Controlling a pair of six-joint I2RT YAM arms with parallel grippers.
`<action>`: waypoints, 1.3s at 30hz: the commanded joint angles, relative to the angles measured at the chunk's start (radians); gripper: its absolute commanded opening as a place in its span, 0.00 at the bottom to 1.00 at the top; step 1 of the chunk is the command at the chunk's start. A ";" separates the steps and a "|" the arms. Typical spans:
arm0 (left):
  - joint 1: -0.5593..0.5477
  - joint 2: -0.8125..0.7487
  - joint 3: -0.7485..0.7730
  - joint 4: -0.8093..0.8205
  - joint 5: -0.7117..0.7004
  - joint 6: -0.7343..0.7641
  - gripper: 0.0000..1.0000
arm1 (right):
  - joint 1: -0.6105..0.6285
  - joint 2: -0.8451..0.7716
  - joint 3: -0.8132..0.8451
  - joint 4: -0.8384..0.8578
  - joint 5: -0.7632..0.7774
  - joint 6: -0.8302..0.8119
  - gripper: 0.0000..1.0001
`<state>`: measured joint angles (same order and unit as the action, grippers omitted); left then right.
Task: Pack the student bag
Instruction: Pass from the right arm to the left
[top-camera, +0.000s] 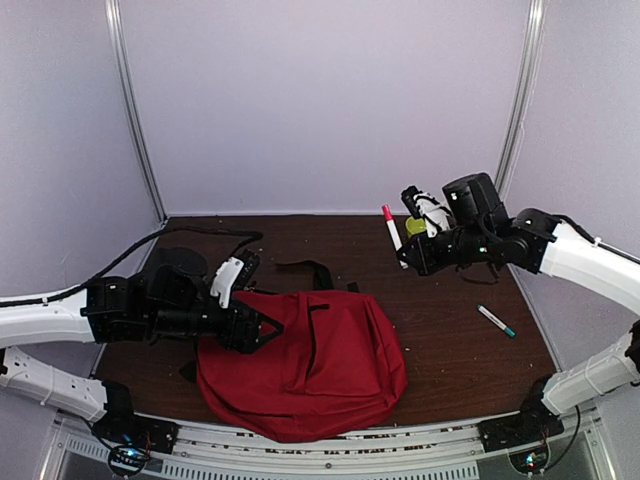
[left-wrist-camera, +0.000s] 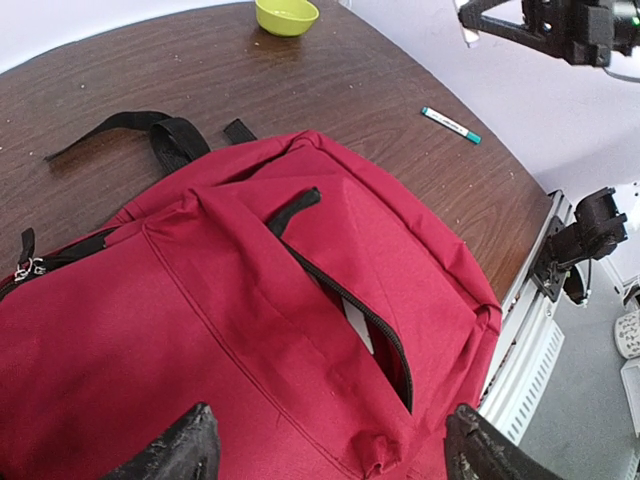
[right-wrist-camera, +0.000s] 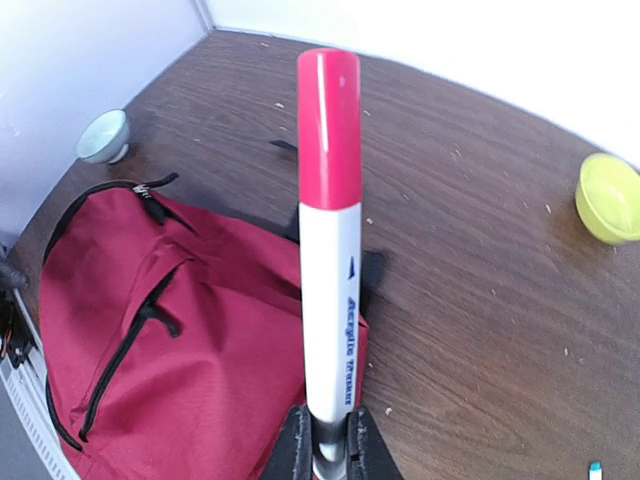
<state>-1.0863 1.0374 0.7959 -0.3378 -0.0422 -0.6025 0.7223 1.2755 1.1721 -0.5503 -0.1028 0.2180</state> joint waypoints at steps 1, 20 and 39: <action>0.006 -0.011 0.002 0.029 0.020 0.028 0.80 | 0.091 -0.070 -0.100 0.168 0.081 -0.124 0.00; 0.020 0.082 0.172 0.155 0.422 0.221 0.65 | 0.524 -0.006 -0.165 0.104 0.118 -0.450 0.00; -0.001 0.233 0.219 0.267 0.502 0.196 0.44 | 0.534 -0.058 -0.145 0.091 0.123 -0.468 0.00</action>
<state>-1.0744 1.2415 0.9733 -0.1551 0.4328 -0.4004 1.2491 1.2381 0.9951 -0.4458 0.0185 -0.2401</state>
